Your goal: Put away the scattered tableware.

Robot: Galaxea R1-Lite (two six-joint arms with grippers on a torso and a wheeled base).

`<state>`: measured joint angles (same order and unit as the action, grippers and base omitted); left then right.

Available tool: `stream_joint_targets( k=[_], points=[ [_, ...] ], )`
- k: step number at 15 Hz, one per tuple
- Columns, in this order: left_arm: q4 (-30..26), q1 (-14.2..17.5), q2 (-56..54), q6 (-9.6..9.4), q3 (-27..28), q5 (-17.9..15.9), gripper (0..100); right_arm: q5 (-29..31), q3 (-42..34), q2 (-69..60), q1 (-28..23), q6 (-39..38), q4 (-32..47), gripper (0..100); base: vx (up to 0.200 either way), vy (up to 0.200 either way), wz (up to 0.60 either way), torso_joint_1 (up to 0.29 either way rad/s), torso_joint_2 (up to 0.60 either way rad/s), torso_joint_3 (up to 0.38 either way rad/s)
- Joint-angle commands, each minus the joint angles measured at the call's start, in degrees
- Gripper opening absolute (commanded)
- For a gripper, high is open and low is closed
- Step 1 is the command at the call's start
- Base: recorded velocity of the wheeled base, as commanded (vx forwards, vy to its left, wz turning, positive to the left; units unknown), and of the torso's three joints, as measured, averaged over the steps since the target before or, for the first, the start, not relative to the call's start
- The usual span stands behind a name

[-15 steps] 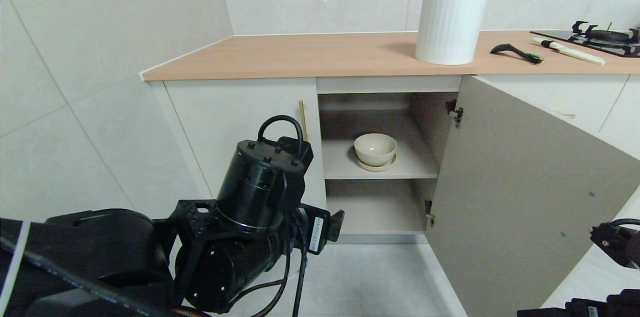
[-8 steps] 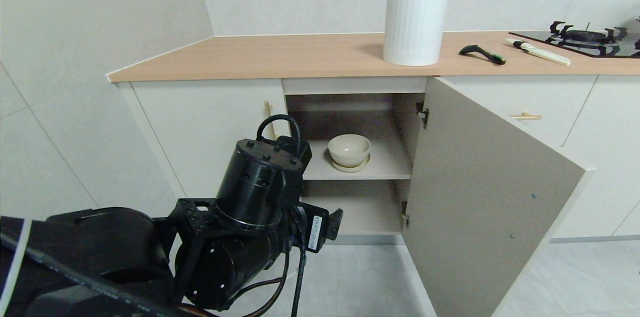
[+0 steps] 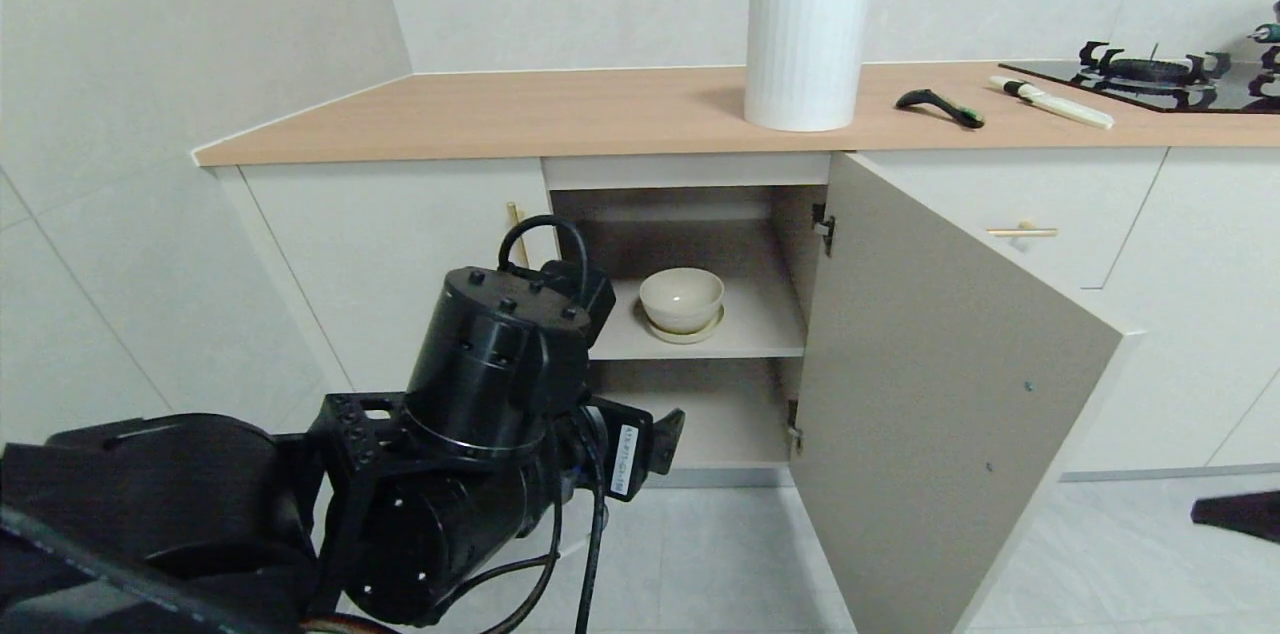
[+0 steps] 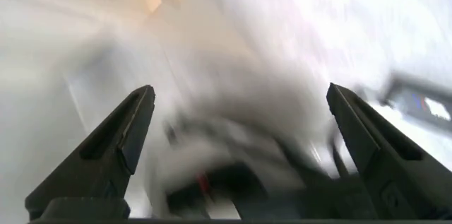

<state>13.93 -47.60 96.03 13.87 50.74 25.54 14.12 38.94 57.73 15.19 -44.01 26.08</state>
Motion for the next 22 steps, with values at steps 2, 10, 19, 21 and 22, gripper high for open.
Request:
stream_joint_targets(
  k=[2, 10, 19, 21, 22],
  points=[
    [0.0, 0.1, -2.9, 0.01, 0.2, 0.0, 100, 1.8, 1.8, 11.3, -8.4, 3.4, -12.5, 100, 0.000, 0.000, 0.00, 0.000, 0.00, 0.000],
    [0.0, 0.3, -6.1, -0.95, 0.2, 0.0, 100, -2.7, 12.4, 33.8, -12.6, 5.1, -26.2, 100, 0.000, 0.000, 0.00, 0.000, 0.00, 0.000],
    [4.5, 2.8, -11.2, -2.80, 0.3, 0.1, 100, -18.5, 21.8, 46.0, -9.5, 5.2, -25.4, 100, 0.000, 0.000, 0.00, 0.000, 0.00, 0.000],
    [4.4, 2.8, -12.8, -3.68, 0.1, 0.1, 100, -21.8, 22.9, 46.4, -7.2, 5.4, -25.3, 100, 0.000, 0.000, 0.00, 0.000, 0.00, 0.000],
    [4.4, 2.8, -13.1, -3.77, 0.1, 0.1, 100, -22.8, 23.6, 46.9, -6.2, 5.4, -25.3, 100, 0.000, 0.000, 0.00, 0.000, 0.00, 0.000]
  ],
)
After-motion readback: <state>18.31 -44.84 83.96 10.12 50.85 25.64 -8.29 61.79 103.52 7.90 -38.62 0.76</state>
